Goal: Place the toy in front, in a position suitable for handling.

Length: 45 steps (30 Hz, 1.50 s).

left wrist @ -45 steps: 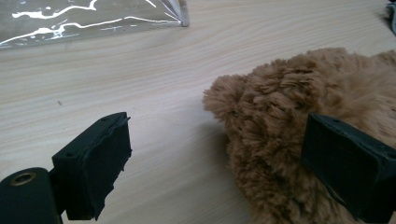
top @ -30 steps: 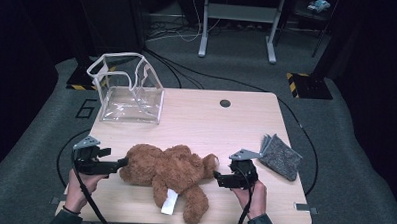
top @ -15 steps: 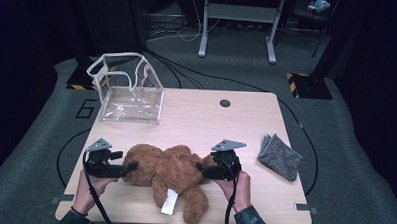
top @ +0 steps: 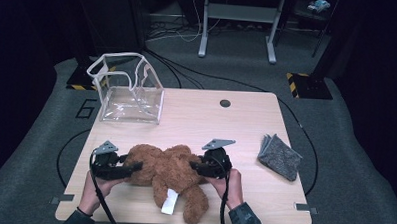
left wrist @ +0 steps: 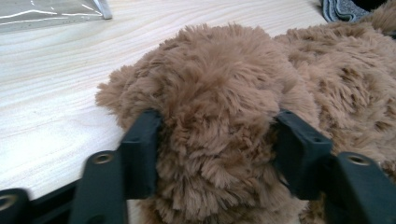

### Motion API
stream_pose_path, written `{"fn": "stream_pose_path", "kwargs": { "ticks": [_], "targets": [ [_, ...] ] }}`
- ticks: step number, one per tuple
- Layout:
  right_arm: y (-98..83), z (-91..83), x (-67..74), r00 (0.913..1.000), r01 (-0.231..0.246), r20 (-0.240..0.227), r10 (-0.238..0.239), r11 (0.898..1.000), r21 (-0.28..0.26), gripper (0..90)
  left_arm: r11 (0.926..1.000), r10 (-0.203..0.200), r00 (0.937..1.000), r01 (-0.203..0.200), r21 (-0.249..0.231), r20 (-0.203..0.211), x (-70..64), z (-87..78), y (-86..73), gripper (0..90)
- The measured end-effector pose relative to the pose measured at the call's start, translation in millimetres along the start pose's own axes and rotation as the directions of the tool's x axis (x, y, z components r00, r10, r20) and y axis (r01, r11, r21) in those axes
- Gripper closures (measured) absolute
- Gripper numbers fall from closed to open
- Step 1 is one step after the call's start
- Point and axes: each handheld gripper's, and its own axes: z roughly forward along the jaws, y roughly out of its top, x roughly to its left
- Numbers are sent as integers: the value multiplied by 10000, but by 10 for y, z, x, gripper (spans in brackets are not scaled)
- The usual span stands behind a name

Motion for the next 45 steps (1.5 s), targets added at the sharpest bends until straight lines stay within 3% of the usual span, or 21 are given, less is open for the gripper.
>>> {"fn": "stream_pose_path", "kwargs": {
  "ticks": [5,9,14,22,33,45],
  "targets": [
    [-53,47,8,9997,48,-233,-52,9998,-168,781,9997,232,9996,-233,-114,-161,-34,9,-21,512],
    [-78,22,-6,9996,-70,-284,56,9989,-474,822,9988,238,9996,-243,-424,-120,-24,5,-43,587],
    [-80,-23,31,9998,71,179,-56,9964,-845,837,9966,231,9996,-243,-785,-170,-57,-5,-37,644],
    [-35,-202,24,9974,179,714,-80,9902,-1382,847,9943,129,9997,-108,-1063,185,-123,32,40,686],
    [112,-492,-160,9873,222,1590,64,9838,-1778,851,9861,694,9972,-644,-1532,272,-312,220,376,698],
    [312,-731,-421,9677,246,2504,302,9768,-2128,852,9785,751,9966,-670,-1953,347,-430,483,708,704]
  ]
}}
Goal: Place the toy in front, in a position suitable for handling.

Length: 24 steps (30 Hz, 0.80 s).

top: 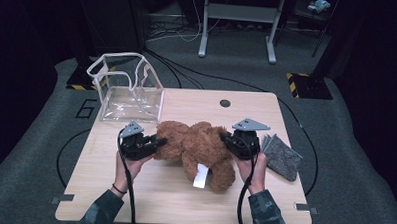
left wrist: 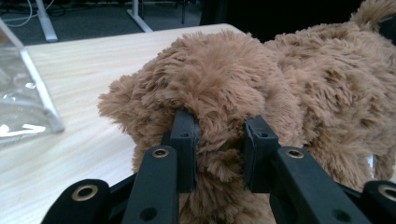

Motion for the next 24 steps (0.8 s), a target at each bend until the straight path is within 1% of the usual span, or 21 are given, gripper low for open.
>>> {"fn": "stream_pose_path", "kwargs": {
  "ticks": [3,4,5,7,11,16,18,20,22,24],
  "targets": [
    [44,-11,-58,9999,41,164,-41,10000,-58,853,10000,16,10000,-16,-91,24,-25,66,74,706],
    [68,-15,-90,9997,41,248,-38,10000,-89,853,9999,101,9999,-102,-131,-26,-31,88,98,707],
    [84,-18,-108,9996,-24,289,27,9999,-101,853,9998,58,10000,-59,-200,-41,-39,105,112,707],
    [119,-22,-149,9991,-8,430,12,9999,-108,854,9997,122,9999,-124,-195,-75,-54,146,154,707],
    [171,-12,-222,9983,1,575,8,9999,-158,854,9996,123,9998,-127,-263,-136,-69,234,202,707],
    [222,18,-325,9968,-39,802,44,10000,-67,855,9995,97,9998,-103,-285,-191,-89,345,264,708],
    [238,33,-369,9961,-120,875,125,9999,-59,855,9991,245,9991,-256,-340,-347,-102,391,285,710],
    [250,50,-393,9958,-103,908,106,9999,-44,855,9993,183,9992,-195,-323,-344,-105,429,297,710],
    [263,77,-428,9948,-79,1019,81,10000,-20,855,9993,197,9989,-210,-309,-416,-107,462,310,711],
    [268,101,-457,9942,-163,1060,164,9999,-23,855,9992,247,9986,-261,-304,-476,-104,500,331,711]
  ]
}}
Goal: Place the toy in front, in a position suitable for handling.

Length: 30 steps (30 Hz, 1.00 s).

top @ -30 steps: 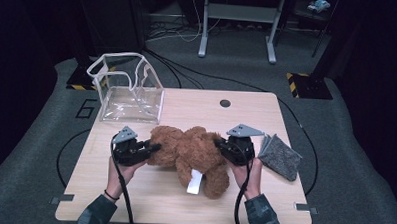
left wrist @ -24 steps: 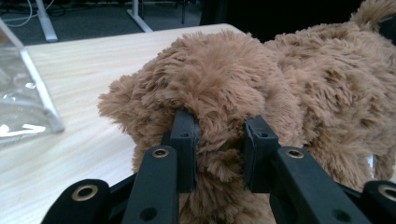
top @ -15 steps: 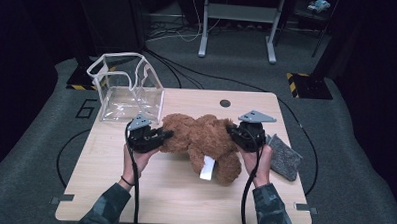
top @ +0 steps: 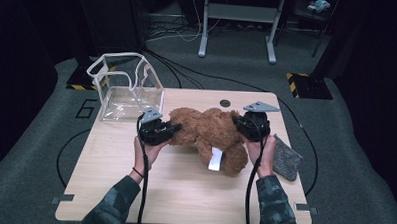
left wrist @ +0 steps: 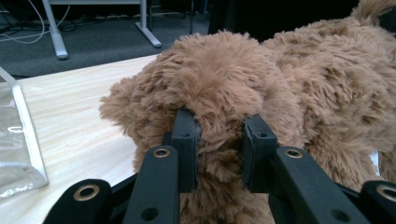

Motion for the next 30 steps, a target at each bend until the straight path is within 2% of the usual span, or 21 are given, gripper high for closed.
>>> {"fn": "stream_pose_path", "kwargs": {
  "ticks": [3,5,9,12,14,18,20,24,30],
  "targets": [
    [12,42,-41,9999,-105,52,105,9999,48,855,10000,-64,10000,64,-8,-59,1,50,25,712],
    [24,61,-65,9998,-165,86,164,9998,55,855,10000,68,9999,-68,-7,-96,13,80,42,712],
    [54,102,-113,9997,-201,167,200,9998,31,855,10000,51,9997,-52,-26,-231,9,132,69,712],
    [67,144,-138,9994,-267,239,265,9996,59,855,10000,8,9998,-8,-8,-221,28,174,77,712],
    [73,184,-164,9993,-281,244,279,9996,75,854,9999,-157,9996,157,-36,-218,35,203,75,712],
    [67,257,-190,9991,-274,329,269,9995,155,855,9999,-160,9994,161,54,-294,55,248,64,712],
    [54,301,-197,9988,-391,295,383,9989,270,854,9997,-215,9992,218,84,-330,69,266,42,712],
    [-4,373,-196,9992,-294,270,283,9987,424,854,9991,-289,9991,298,287,-318,83,278,-22,711],
    [-141,444,-200,9989,-429,234,409,9950,907,853,9969,-271,9995,283,733,-179,64,323,-186,709]
  ]
}}
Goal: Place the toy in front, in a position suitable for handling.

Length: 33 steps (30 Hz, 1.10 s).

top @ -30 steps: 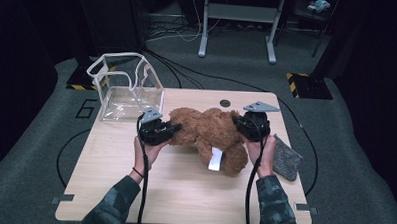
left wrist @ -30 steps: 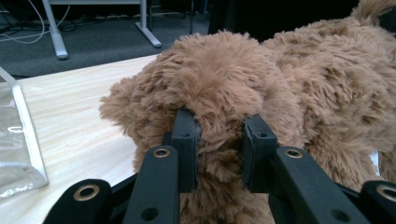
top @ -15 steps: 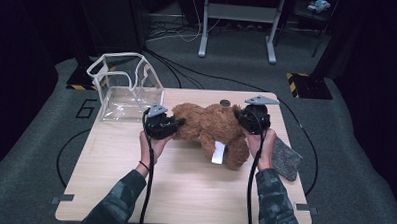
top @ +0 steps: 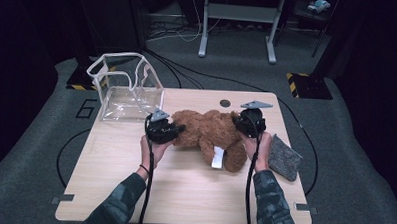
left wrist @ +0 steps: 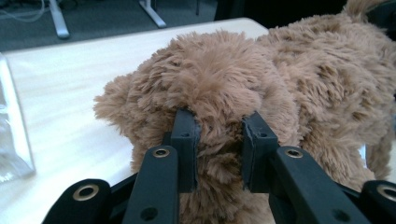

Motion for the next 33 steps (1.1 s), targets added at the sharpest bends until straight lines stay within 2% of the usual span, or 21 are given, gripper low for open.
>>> {"fn": "stream_pose_path", "kwargs": {
  "ticks": [6,9,12,13,15,18,19,21,23,25,27,30,31,32,33],
  "targets": [
    [-166,19,13,9999,-54,93,49,9987,499,853,9993,-195,9994,186,325,281,-45,58,-168,708],
    [-249,24,-13,9995,-278,154,269,9978,607,853,9996,75,9995,-84,263,312,-100,49,-196,707],
    [-318,68,-29,9987,-378,394,339,9940,1028,853,9994,111,9989,-126,316,462,-158,51,-207,707],
    [-335,79,-38,9984,-388,438,344,9939,1031,853,9991,247,9987,-262,329,445,-186,50,-216,707],
    [-369,94,-62,9978,-548,425,504,9926,1085,852,9987,270,9985,-290,413,484,-216,42,-230,705],
    [-390,119,-72,9971,-635,481,587,9924,1053,852,9990,-238,9974,212,393,686,-221,56,-241,700],
    [-391,129,-71,9970,-592,568,534,9925,1065,851,9989,-274,9970,245,403,722,-227,61,-240,695],
    [-399,147,-68,9968,-560,636,492,9924,1098,850,9990,-42,9977,11,456,681,-226,59,-235,683],
    [-407,141,-83,9970,-558,596,496,9927,1073,849,9989,-247,9966,216,409,785,-212,70,-241,680],
    [-403,109,-84,9959,-714,621,652,9921,1030,848,9987,-95,9959,49,513,894,-202,76,-240,679],
    [-409,71,-87,9958,-611,741,539,9932,992,848,9986,10,9958,-59,535,917,-220,85,-237,671],
    [-442,66,-109,9952,-736,713,666,9922,1008,845,9989,-71,9954,27,463,957,-225,108,-232,659],
    [-452,65,-115,9946,-846,691,777,9911,1024,836,9988,29,9953,-75,480,965,-215,101,-225,649],
    [-459,63,-129,9956,-751,626,692,9924,977,817,9990,68,9959,-107,425,907,-208,95,-219,619],
    [-459,52,-133,9955,-758,637,699,9925,961,782,9995,-4,9966,-22,314,818,-206,89,-212,570]
  ]
}}
